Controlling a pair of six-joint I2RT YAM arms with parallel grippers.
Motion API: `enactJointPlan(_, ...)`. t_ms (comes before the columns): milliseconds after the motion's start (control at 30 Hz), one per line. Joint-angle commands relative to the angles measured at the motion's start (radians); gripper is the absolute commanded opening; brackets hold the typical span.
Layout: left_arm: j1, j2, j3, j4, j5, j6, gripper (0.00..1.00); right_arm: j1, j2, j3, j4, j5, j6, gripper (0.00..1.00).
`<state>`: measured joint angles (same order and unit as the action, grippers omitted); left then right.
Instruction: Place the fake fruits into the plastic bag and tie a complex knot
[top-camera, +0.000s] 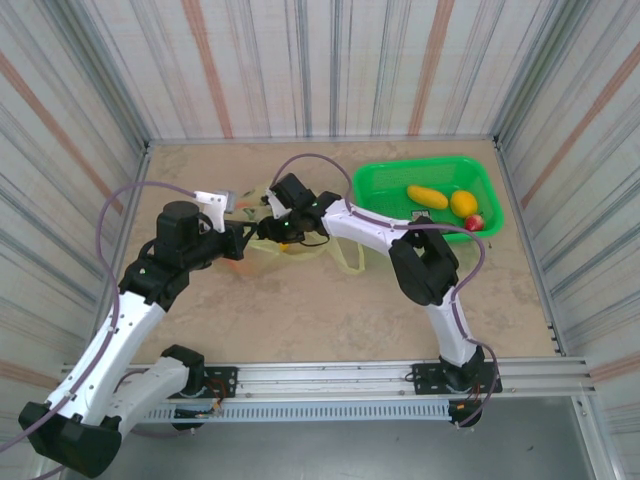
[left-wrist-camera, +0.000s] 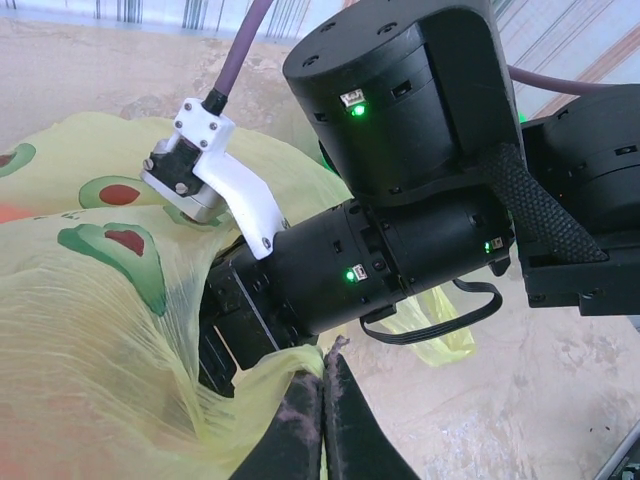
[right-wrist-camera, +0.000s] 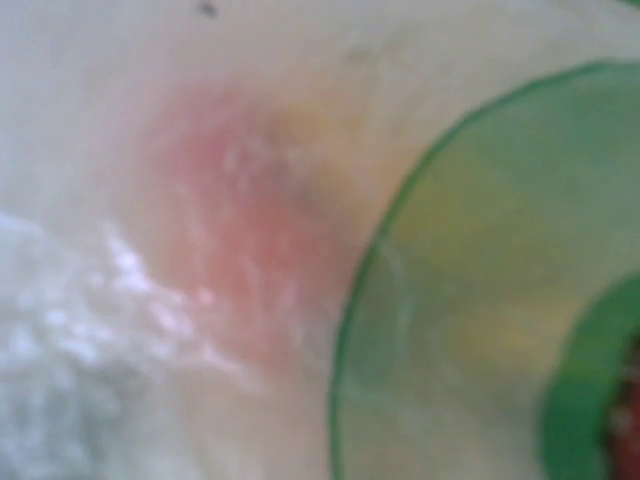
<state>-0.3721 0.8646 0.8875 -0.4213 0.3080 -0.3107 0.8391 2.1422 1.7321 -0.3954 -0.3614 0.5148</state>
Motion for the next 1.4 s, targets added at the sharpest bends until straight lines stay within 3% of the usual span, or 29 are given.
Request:
enactJointPlan(0, 0.011, -0.013, -0.009, 0.004, -0.014, 0.014, 0.0, -0.016, -0.083, -0.046, -0.013, 0.041, -0.011, 0.92)
enactJointPlan(500, 0.016, -0.015, -0.01, 0.001, -0.02, 0.015, 0.0, -0.135, -0.426, -0.281, -0.015, -0.029, 0.004, 0.68)
enactJointPlan(633, 0.016, -0.013, -0.009, 0.004, -0.011, 0.013, 0.0, -0.242, -0.555, -0.38, -0.011, -0.033, 0.015, 0.68)
enactJointPlan(767, 0.015, -0.009, -0.009, 0.006, -0.001, 0.007, 0.0, -0.416, -0.619, -0.42, -0.118, 0.098, 0.019, 0.73)
enactJointPlan(933, 0.016, -0.006, -0.007, 0.006, 0.008, 0.001, 0.0, -0.616, -0.577, -0.399, -0.23, 0.296, -0.053, 0.8)
enactJointPlan(1133, 0.011, -0.006, -0.009, 0.006, 0.012, 0.001, 0.0, -0.746, -0.368, -0.248, -0.281, 0.43, -0.102, 0.88)
enactJointPlan(1367, -0.016, -0.004, -0.003, -0.005, -0.002, 0.011, 0.0, -0.863, -0.209, -0.172, -0.099, 0.248, -0.124, 0.92)
